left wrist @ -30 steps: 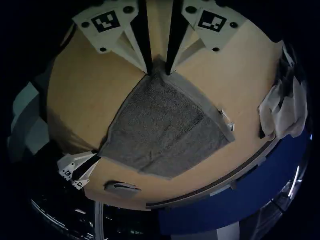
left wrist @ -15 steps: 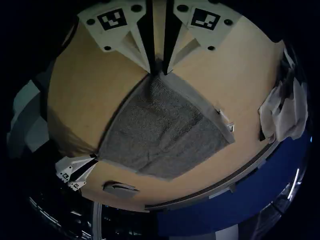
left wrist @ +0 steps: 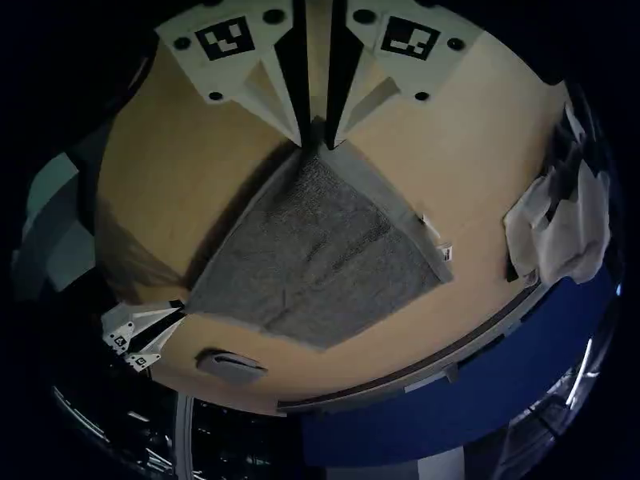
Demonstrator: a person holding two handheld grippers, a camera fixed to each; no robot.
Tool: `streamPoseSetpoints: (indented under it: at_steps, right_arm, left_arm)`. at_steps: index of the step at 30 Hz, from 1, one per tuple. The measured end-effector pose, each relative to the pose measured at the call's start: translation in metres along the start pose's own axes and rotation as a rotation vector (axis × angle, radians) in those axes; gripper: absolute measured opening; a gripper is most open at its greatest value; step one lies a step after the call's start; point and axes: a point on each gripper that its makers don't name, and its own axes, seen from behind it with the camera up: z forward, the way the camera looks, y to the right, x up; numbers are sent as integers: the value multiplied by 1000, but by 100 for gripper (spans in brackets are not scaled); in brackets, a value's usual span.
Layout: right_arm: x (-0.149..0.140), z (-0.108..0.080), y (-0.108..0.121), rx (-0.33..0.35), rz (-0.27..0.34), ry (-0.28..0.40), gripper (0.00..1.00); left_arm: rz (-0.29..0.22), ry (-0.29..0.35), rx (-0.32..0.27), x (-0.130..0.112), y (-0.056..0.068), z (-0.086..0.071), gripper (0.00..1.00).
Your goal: Fold towel
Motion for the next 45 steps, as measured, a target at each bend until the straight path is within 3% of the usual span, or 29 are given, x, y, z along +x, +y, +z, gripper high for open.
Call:
streamPoseSetpoints:
  at_steps: [26, 45]
  right_arm:
    - [58, -69, 6, -33, -1, 120, 12]
    - [79, -96, 11, -43, -12, 151, 12]
  left_arm:
    - [-155, 112, 65, 62, -6, -66, 12]
    - [-171, 132, 77, 81, -6, -88, 12]
